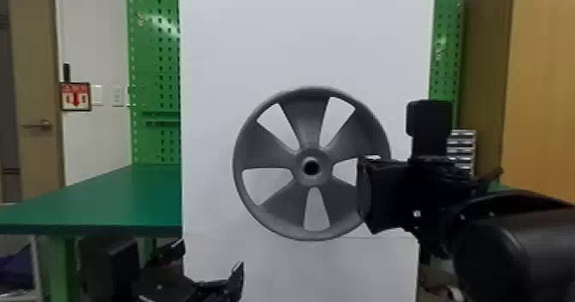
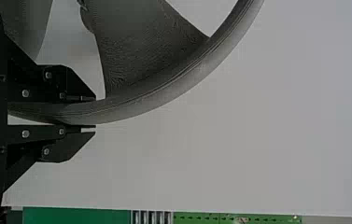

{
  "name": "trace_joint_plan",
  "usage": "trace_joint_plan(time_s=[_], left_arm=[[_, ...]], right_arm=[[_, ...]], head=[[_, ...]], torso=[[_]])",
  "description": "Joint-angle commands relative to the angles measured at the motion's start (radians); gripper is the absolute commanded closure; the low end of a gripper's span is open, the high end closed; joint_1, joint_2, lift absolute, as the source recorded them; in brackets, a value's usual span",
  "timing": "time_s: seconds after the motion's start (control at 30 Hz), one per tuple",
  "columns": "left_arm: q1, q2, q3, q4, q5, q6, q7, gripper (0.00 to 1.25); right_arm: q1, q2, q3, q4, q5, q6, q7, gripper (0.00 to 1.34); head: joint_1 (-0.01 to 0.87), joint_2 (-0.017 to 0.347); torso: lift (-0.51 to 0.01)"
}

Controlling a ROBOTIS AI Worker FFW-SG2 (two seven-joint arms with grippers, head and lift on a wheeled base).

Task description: Hold the wheel and insert it

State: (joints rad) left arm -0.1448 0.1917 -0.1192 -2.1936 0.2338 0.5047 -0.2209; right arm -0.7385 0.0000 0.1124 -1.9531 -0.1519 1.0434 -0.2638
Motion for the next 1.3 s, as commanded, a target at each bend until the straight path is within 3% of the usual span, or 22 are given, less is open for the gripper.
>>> trace_joint_plan(time_s=[0.0, 1.27], left_arm=[[-0.004, 0.000, 0.000, 0.000, 0.001, 0.000, 0.000, 0.10], [-0.009, 0.000, -0.002, 0.003, 0.002, 0.000, 0.000, 0.10]], right_arm=[[-0.013, 0.001, 0.001, 0.022, 0.000, -0.009, 0.000, 1.18], [-0.065, 0.001, -0.034, 0.180, -0.012, -0.106, 0.000, 1.18]], head=[[0.097, 0.015], [0.097, 0.015]], torso=[[-0.442], [-0.442]])
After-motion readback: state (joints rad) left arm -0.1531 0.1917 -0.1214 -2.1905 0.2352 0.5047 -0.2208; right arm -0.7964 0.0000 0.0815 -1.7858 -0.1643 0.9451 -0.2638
